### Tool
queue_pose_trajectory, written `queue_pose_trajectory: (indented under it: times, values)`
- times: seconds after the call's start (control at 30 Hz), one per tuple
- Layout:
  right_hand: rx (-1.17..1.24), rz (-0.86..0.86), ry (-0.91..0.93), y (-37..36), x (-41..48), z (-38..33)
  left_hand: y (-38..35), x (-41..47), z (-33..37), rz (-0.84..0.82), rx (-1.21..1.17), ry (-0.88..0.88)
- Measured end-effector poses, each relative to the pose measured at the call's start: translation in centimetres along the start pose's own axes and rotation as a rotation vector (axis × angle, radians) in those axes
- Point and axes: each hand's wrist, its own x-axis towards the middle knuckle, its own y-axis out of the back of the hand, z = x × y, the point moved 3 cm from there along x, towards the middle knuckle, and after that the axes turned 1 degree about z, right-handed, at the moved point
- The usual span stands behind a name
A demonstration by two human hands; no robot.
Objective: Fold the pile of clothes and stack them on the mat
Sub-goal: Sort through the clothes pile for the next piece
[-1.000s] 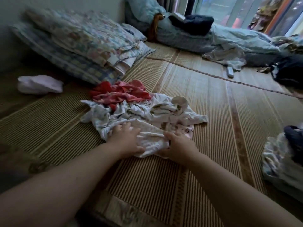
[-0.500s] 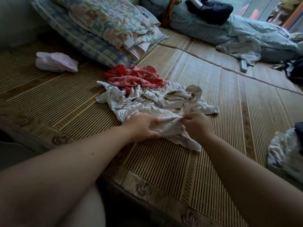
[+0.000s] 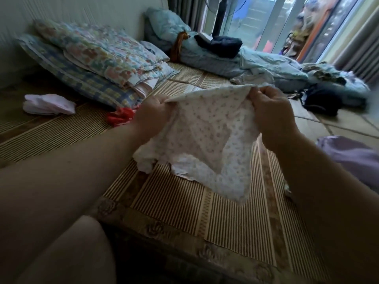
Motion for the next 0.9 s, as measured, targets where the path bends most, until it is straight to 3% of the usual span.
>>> queue_pose_trajectory:
  times: [0.2, 0.33, 0.4, 0.5, 0.6, 0.67, 0.77, 0.9]
  values:
    - [-0.048, -0.074, -0.086, 8.4, -2.5, 2.3, -0.4, -1.9, 4.5, -0.134, 0.138, -0.118]
    - [-0.245, -0.083, -0.182, 12.2, -4.6, 6.1, -3.0, -4.3, 2.2, -0.555, -0.01, 0.02]
    - [-0.418, -0.252, -0.29, 13.1, -5.8, 8.8, -4.4, -6.0, 0.3, -0.744, 0.047, 0.097]
    - [-0.837, -0.692, -0.435, 12.4, -7.8, 12.6, -7.5, -9.9, -2.8, -1.016, 0.265, 0.121]
    - [-0.835, -0.765, -0.366, 8.1, -9.2, 14.1, -10.0, -14.0, -5.2, -1.174, 0.421, -0.045]
    - [-0.734, -0.729, -0.3, 3.5, -9.7, 14.7, -10.9, -15.9, -6.2, -1.209, 0.473, -0.089]
    - [-0.712, -0.736, -0.184, -3.7, -10.5, 15.5, -11.3, -16.7, -6.9, -1.122, 0.604, -0.114]
    - [-0.802, -0.745, -0.093, -9.4, -11.3, 16.8, -11.2, -16.5, -7.6, -1.076, 0.532, -0.13]
